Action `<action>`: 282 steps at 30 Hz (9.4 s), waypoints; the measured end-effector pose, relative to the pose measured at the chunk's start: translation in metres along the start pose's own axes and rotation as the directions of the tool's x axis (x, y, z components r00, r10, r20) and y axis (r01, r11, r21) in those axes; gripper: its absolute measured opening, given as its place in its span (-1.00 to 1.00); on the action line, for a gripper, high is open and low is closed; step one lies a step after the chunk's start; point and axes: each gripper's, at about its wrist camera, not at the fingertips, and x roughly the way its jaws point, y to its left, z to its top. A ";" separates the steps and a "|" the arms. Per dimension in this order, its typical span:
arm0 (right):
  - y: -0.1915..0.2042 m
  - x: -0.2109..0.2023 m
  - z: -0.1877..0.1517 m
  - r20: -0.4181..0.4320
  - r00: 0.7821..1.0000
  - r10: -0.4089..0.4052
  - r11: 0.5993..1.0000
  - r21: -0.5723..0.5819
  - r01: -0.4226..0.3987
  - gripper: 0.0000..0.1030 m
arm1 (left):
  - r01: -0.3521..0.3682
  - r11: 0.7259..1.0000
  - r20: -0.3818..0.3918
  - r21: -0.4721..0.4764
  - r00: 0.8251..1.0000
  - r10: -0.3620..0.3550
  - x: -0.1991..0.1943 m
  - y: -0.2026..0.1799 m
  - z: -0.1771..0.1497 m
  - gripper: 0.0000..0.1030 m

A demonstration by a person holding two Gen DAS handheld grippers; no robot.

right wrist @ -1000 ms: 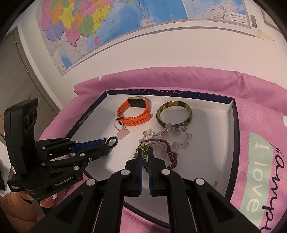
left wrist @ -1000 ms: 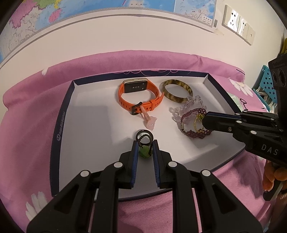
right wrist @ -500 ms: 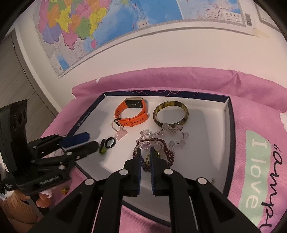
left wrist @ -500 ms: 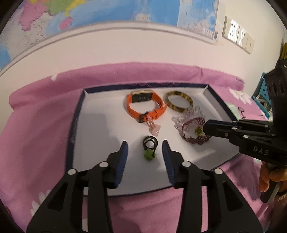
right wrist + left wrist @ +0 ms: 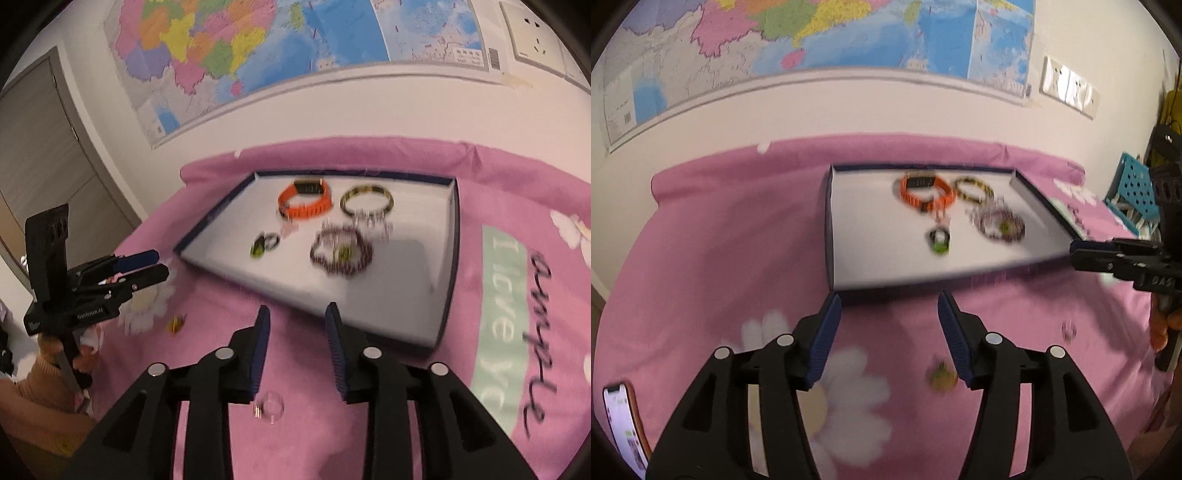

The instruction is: Organize jewelry

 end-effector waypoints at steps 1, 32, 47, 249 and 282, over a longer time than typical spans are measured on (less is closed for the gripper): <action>0.002 -0.001 -0.006 -0.009 1.000 -0.008 1.000 -0.005 0.008 -0.37 | -0.003 1.000 -0.008 0.009 1.000 0.003 0.000 -0.001 -0.005 0.05; 0.044 0.011 -0.054 -0.069 0.984 -0.162 0.981 -0.116 0.153 -0.45 | 0.063 0.995 -0.116 0.071 0.992 -0.055 0.014 -0.038 -0.036 -0.23; 0.043 0.011 -0.054 -0.062 0.984 -0.165 0.981 -0.108 0.158 -0.63 | 0.070 0.997 -0.116 0.045 0.991 -0.064 0.013 -0.038 -0.036 -0.63; 0.060 -0.001 -0.043 0.115 0.954 -0.276 0.960 -0.017 0.280 0.86 | -0.173 0.983 0.018 -0.061 0.984 0.175 -0.018 -0.040 -0.026 0.90; 0.060 -0.004 -0.053 0.093 0.961 -0.258 0.966 0.015 0.258 0.86 | -0.174 0.983 0.022 -0.061 0.984 0.176 -0.027 -0.049 -0.034 0.90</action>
